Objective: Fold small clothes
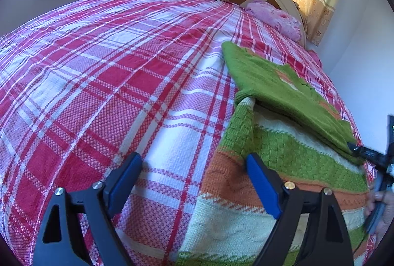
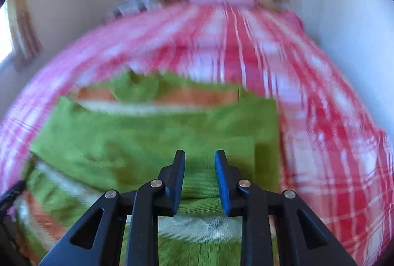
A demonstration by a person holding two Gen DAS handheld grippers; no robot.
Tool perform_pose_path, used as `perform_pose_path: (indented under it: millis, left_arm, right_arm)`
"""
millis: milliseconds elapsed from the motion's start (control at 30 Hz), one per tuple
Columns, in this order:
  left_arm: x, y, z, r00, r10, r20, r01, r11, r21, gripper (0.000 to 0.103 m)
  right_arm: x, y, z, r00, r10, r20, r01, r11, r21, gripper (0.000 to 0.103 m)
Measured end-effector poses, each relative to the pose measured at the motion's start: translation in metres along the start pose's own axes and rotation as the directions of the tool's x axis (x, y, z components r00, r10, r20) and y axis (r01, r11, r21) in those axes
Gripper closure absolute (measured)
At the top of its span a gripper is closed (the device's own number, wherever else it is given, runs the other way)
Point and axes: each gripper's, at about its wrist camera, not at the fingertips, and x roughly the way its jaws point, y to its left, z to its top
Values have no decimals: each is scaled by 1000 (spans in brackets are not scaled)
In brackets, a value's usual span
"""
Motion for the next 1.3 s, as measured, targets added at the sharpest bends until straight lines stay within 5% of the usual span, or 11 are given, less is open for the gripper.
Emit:
perform_pose_path:
  millis: [33, 167, 267, 333, 367, 433, 700, 967, 1167, 1300]
  left_arm:
    - [1, 0, 0, 1000, 3, -2, -3, 1000, 2, 12]
    - [1, 0, 0, 1000, -2, -6, 2, 1000, 0, 11]
    - [2, 2, 1, 1000, -26, -8, 26, 1000, -11, 10]
    - [2, 3, 2, 999, -32, -9, 31, 999, -17, 10]
    - [3, 2, 2, 1000, -29, -12, 28, 1000, -13, 10]
    - [3, -1, 2, 1000, -18, -18, 18, 1000, 8, 10]
    - [-30, 15, -12, 985, -172, -18, 173, 984, 39, 10]
    - [-126, 42, -72, 967, -256, -3, 248, 934, 256, 9]
    - [-152, 43, -118, 944, -312, -109, 329, 865, 379, 9]
    - [-162, 42, -139, 938, -322, -129, 346, 844, 410, 9]
  right_arm:
    - [1, -5, -3, 998, 21, 53, -23, 999, 37, 76]
    - [0, -8, 0, 999, 24, 44, -27, 998, 57, 76]
    - [-47, -8, -9, 992, 28, 123, -44, 991, 130, 76]
    - [-100, -8, -25, 960, 151, 237, -186, 973, 134, 72]
    - [-114, -7, -30, 953, 158, 260, -196, 973, 125, 68]
    - [-157, -6, -50, 930, 140, 341, -183, 978, 97, 52]
    - [-278, -33, -115, 872, 74, 483, -99, 995, 26, 51]
    - [-300, -45, -216, 921, 70, 384, -56, 997, -47, 51]
    - [-278, -43, -273, 958, 120, 262, -108, 992, -60, 51]
    - [-267, -31, -291, 968, 148, 201, -129, 986, -103, 51]
